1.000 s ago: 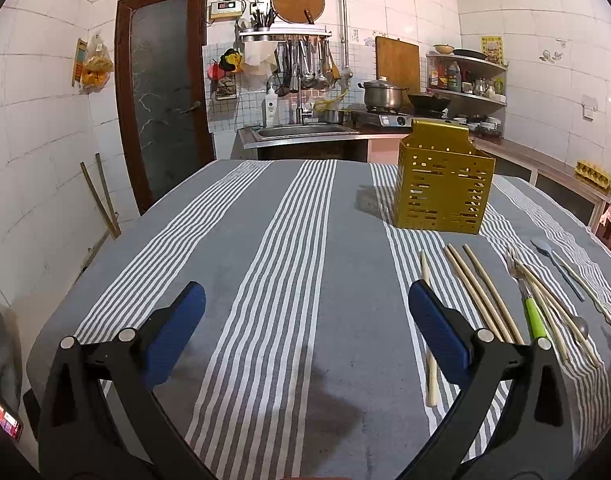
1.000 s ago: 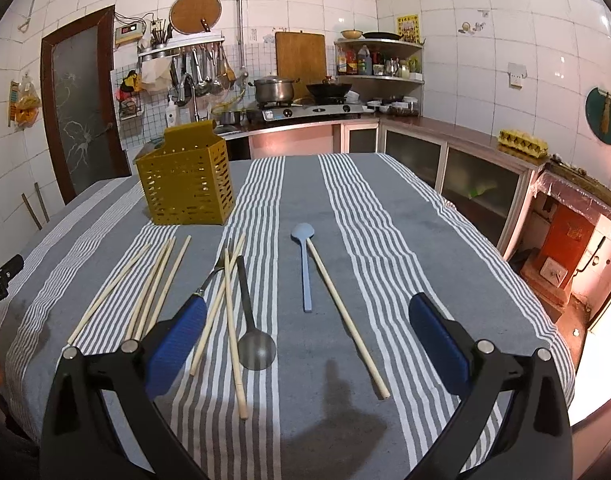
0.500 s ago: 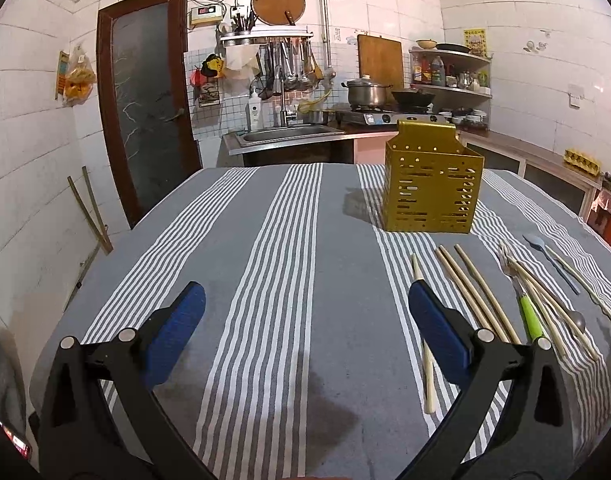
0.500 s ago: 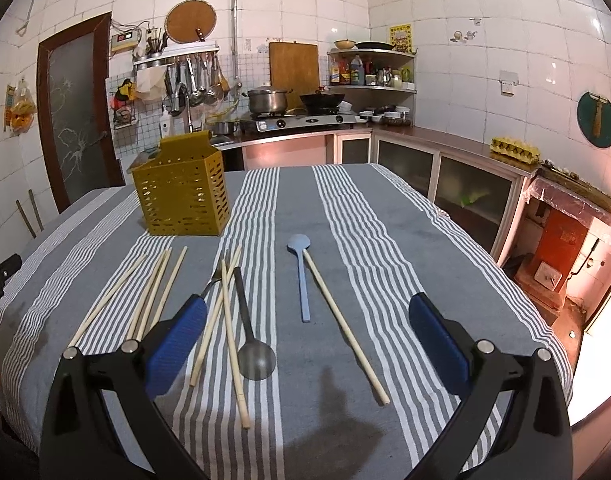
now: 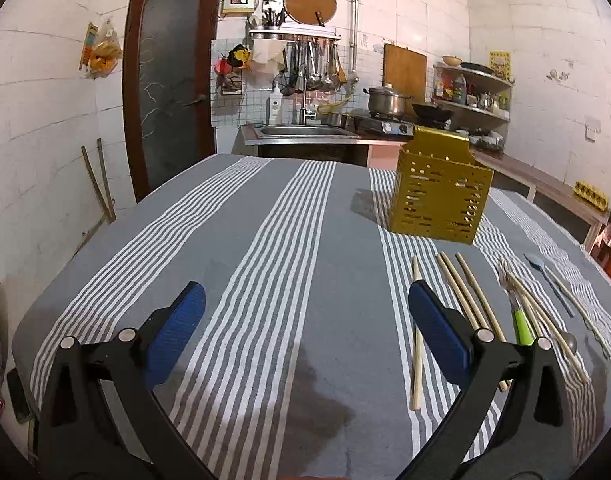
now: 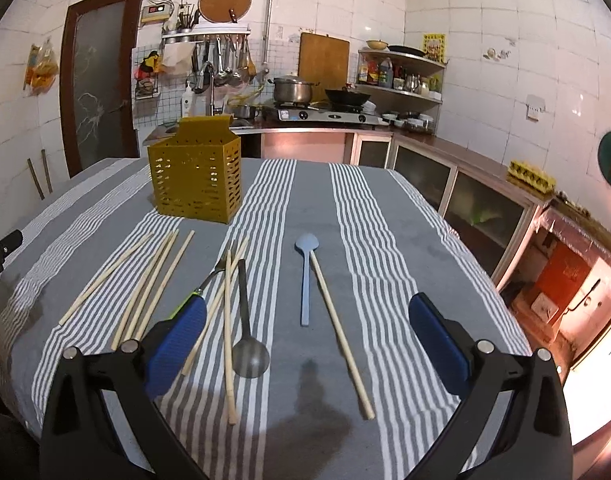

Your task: Organize utensils

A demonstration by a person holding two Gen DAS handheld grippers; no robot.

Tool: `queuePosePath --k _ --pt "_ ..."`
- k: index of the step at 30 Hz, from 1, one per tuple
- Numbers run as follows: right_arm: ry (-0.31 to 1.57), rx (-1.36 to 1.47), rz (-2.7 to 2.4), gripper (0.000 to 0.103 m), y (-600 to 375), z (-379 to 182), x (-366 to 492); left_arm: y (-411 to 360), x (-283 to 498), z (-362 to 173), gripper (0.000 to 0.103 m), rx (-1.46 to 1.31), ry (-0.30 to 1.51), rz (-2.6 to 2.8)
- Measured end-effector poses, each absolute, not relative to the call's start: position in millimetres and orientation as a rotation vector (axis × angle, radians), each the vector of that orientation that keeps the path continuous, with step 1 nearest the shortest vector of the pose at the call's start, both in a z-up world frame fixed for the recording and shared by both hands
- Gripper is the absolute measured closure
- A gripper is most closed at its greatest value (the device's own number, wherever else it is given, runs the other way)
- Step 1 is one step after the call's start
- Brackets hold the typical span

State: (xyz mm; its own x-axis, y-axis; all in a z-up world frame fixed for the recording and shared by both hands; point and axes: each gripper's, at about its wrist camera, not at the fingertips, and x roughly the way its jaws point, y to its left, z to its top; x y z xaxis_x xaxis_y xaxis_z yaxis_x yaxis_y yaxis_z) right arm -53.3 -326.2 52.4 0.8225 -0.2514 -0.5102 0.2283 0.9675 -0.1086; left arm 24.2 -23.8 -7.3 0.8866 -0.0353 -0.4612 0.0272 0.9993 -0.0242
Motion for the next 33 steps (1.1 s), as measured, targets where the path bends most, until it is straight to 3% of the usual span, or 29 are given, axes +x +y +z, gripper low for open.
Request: queuePosePath --k 9,21,33 --pt "0.556 -0.012 -0.247 0.016 -319 45 -55 -28 27 -1 0.005 0.03 0.472 -0.075" --pt "0.518 0.031 -0.239 0.016 -321 49 -54 -27 21 3 0.005 -0.006 0.412 -0.068" --pt "0.538 -0.004 -0.232 0.016 -313 44 -48 -33 30 -3 0.005 0.044 0.483 -0.087"
